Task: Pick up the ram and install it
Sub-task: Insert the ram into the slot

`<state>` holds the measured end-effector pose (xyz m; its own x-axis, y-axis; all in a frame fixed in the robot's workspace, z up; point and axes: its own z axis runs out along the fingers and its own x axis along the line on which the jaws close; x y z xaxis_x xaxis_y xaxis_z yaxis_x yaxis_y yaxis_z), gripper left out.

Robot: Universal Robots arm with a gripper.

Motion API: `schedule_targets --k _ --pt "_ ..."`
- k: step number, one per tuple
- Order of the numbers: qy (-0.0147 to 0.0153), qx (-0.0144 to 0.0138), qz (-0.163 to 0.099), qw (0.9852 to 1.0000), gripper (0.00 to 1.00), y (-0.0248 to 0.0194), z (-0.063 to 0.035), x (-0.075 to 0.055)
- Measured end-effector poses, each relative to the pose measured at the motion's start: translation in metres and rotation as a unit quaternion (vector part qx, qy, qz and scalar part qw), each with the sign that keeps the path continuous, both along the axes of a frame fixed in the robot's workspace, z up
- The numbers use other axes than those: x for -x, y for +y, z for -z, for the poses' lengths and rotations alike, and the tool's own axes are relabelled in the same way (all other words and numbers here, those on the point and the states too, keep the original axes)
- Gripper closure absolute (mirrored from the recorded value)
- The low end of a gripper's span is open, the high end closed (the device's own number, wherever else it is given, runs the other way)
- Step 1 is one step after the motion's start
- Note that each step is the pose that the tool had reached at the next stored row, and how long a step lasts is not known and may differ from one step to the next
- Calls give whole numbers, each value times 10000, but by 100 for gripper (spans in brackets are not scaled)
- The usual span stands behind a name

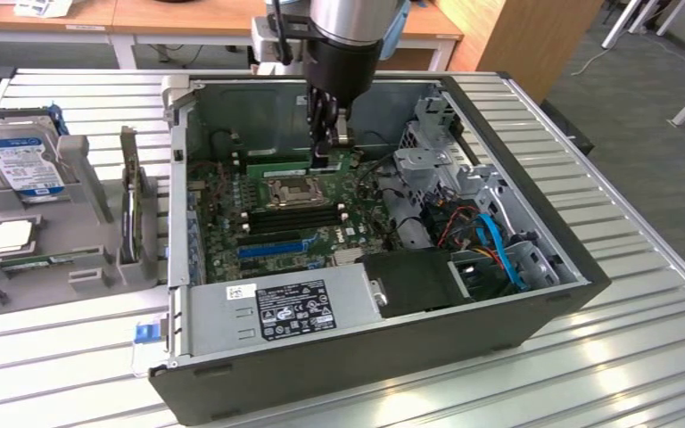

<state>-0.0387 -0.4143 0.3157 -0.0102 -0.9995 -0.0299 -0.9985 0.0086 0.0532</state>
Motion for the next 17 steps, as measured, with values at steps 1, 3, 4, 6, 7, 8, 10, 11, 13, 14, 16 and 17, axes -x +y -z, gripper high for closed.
schedule_targets --k 1,3,4,6,7,8,10,11,13,14,16,17 --pt "0 0 0 10000 88 0 11 0" --pt "0 0 0 10000 88 0 33 0" --pt "0 1 0 10000 88 0 45 0" --pt "0 0 0 10000 88 0 68 0" --pt "0 0 0 10000 88 0 80 0" --pt "0 0 0 10000 88 0 90 0" --pt "0 0 0 10000 88 0 111 0" --pt "0 0 0 10000 88 0 123 0" --pt "0 1 0 10000 88 0 150 0" --pt "0 1 0 10000 88 0 161 0" --pt "0 1 0 10000 88 0 181 1" --pt "0 1 0 10000 88 0 190 1"
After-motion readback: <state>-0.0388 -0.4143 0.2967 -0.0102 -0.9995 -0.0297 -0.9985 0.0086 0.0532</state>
